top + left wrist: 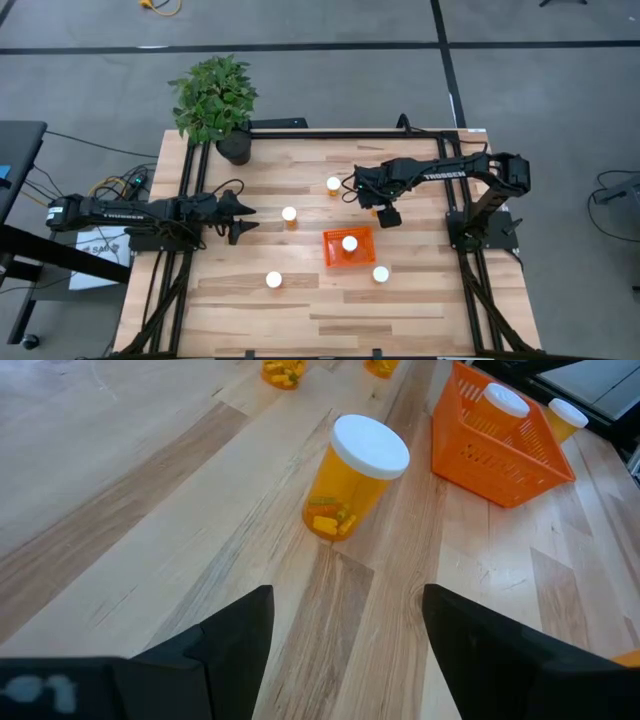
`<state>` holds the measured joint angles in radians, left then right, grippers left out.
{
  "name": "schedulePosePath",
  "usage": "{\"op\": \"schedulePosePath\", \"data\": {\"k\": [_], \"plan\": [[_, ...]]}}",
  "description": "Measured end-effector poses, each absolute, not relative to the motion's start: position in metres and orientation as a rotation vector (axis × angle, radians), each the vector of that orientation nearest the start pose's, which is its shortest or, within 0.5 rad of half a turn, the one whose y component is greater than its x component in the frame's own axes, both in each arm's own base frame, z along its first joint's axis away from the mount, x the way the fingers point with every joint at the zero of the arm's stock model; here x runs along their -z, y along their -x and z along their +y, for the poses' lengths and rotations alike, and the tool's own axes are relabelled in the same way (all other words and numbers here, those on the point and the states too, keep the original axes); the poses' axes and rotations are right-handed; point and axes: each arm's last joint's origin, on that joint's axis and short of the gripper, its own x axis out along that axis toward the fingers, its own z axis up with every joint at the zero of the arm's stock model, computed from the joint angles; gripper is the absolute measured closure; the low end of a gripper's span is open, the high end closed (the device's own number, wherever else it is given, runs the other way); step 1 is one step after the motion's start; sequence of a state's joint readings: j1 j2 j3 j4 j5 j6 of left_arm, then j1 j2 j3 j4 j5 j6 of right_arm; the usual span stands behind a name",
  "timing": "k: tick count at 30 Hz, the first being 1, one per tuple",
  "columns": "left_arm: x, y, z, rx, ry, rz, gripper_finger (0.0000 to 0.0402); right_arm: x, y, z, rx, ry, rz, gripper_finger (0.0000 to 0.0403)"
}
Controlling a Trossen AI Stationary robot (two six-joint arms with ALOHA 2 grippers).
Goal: Pick and place pill bottles into a basket
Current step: Put the orange pill bottle into the orange bin
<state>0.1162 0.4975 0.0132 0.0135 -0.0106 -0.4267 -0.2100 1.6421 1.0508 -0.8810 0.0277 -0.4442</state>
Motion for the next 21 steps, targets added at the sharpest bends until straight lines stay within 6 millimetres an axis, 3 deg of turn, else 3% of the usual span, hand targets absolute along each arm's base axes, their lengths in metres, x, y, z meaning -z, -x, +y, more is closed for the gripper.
{"op": "schedulePosePath", "data": {"k": [7,17,21], "plan": [[-0.1247,-0.1181,0.0141,-0.223,0.443,0.437,0.0156,-0.1839,-0.2787,-0.0602,-0.137,0.224,1.477,0.0125],[-0.1246,-0.1181,0.0141,-0.223,0.443,0.437,0.0156,-0.1838,-0.2788,-0.0601,-0.145,0.226,1.476,0.0192],[-0.1247,-0.1181,0.0141,-0.223,0.443,0.437,0.0156,-0.1839,-0.2788,-0.0601,-0.144,0.227,1.476,0.0196]]}}
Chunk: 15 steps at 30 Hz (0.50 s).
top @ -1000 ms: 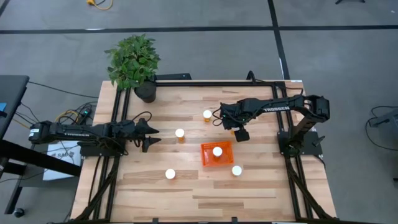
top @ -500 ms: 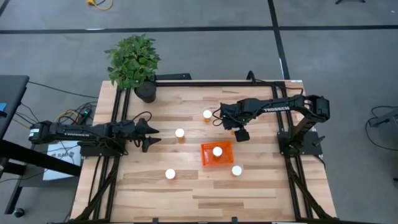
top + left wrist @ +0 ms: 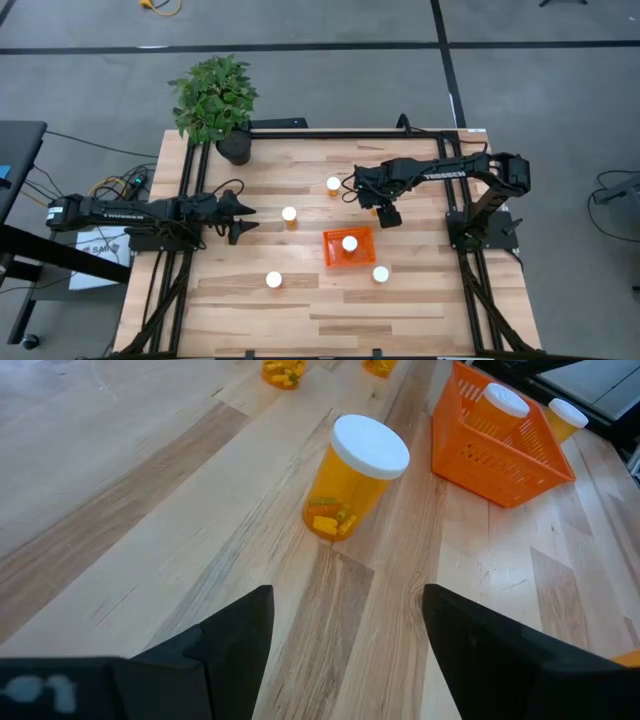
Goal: Pick and place pill bottles into a basket
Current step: Put the orange pill bottle into the orange bin
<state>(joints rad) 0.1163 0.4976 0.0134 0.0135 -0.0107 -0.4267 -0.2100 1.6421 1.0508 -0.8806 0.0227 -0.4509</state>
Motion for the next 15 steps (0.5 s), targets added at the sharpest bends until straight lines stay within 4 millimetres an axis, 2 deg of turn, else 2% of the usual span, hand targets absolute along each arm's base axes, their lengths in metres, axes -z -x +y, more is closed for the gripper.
{"op": "schedulePosePath", "data": {"k": [8,15], "plan": [[-0.1248,-0.1181,0.0141,-0.223,0.443,0.437,0.0156,-0.1838,-0.2788,-0.0601,-0.146,0.228,1.476,0.0167],[-0.1247,-0.1181,0.0141,-0.223,0.443,0.437,0.0156,-0.1839,-0.2787,-0.0601,-0.145,0.229,1.476,0.0202]]}}
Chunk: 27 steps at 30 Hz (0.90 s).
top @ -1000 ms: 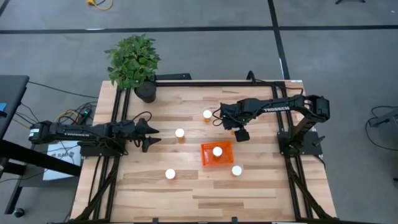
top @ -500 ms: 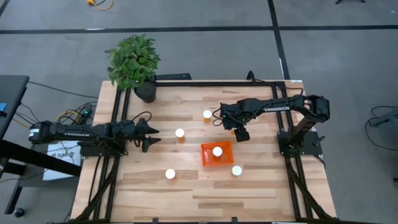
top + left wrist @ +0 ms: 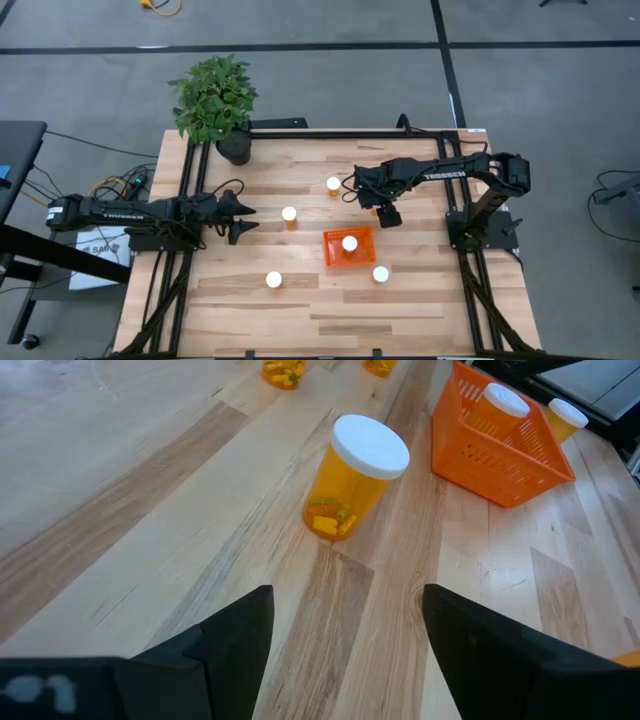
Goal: Pick and place pill bottles into a basket
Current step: Put the orange pill bottle into the orange bin
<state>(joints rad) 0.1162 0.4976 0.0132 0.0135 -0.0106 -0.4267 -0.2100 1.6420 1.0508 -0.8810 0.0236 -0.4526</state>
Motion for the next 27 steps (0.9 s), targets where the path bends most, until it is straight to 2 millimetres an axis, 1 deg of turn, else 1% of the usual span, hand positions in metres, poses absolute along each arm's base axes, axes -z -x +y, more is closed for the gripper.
{"op": "schedulePosePath", "data": {"k": [3,8,10,16,18,20,24,27], "plan": [[-0.125,-0.118,0.014,-0.223,0.443,0.436,0.0156,-0.184,-0.279,-0.06,-0.144,0.23,1.476,0.0205],[-0.125,-0.118,0.014,-0.223,0.443,0.437,0.0156,-0.185,-0.278,-0.06,-0.145,0.229,1.477,0.0176],[-0.125,-0.118,0.014,-0.223,0.443,0.437,0.0156,-0.186,-0.278,-0.06,-0.145,0.23,1.473,0.0174],[-0.125,-0.118,0.014,-0.223,0.443,0.436,0.0156,-0.195,-0.28,-0.06,-0.147,0.228,1.48,0.0205],[-0.125,-0.118,0.014,-0.223,0.443,0.436,0.0156,-0.197,-0.281,-0.061,-0.147,0.228,1.479,0.0208],[-0.125,-0.118,0.014,-0.224,0.443,0.437,0.0156,-0.199,-0.281,-0.061,-0.148,0.228,1.481,0.0203],[-0.125,-0.118,0.014,-0.223,0.443,0.437,0.0156,-0.203,-0.282,-0.058,-0.158,0.235,1.486,0.0178],[-0.125,-0.118,0.014,-0.223,0.443,0.437,0.0156,-0.208,-0.284,-0.055,-0.167,0.241,1.49,0.0177]]}}
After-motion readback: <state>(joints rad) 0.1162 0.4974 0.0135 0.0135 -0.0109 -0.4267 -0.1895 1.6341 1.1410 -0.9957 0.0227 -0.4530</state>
